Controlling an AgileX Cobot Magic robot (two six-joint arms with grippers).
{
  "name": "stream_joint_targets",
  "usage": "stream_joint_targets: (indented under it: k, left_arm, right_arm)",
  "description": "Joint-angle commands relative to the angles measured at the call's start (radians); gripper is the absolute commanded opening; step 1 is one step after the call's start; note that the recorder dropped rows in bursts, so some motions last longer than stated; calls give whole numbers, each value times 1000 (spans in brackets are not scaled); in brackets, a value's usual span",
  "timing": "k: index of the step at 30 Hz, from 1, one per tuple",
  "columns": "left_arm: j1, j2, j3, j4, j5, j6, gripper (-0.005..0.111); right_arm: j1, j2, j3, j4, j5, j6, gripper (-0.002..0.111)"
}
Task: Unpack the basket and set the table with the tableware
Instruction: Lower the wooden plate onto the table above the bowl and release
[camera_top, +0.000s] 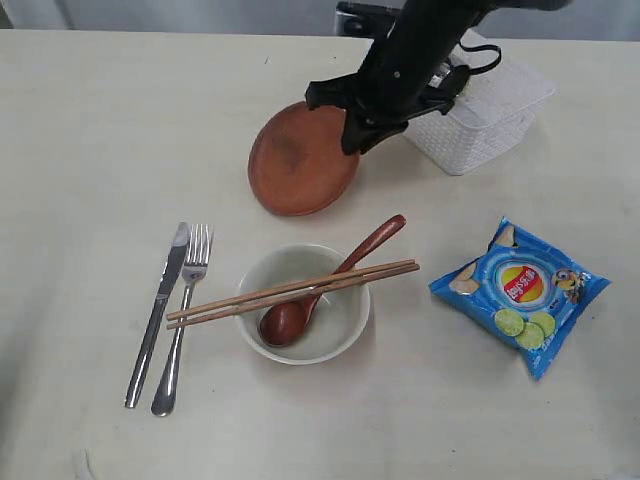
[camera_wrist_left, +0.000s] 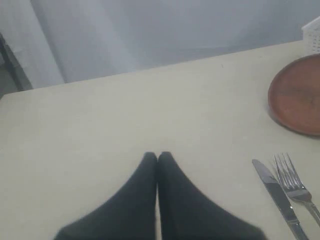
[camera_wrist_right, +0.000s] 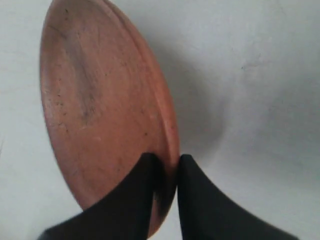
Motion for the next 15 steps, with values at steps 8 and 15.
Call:
stream_joint_targets:
  k: [8,15]
  left_arm:
    - [-2,-6,3,1,2,-6,0]
    - [-2,-6,3,1,2,-6,0]
  right_arm:
    - [-4,10,-1,-80,66,14,40]
    - [-84,-175,95,-160,165,-10,40]
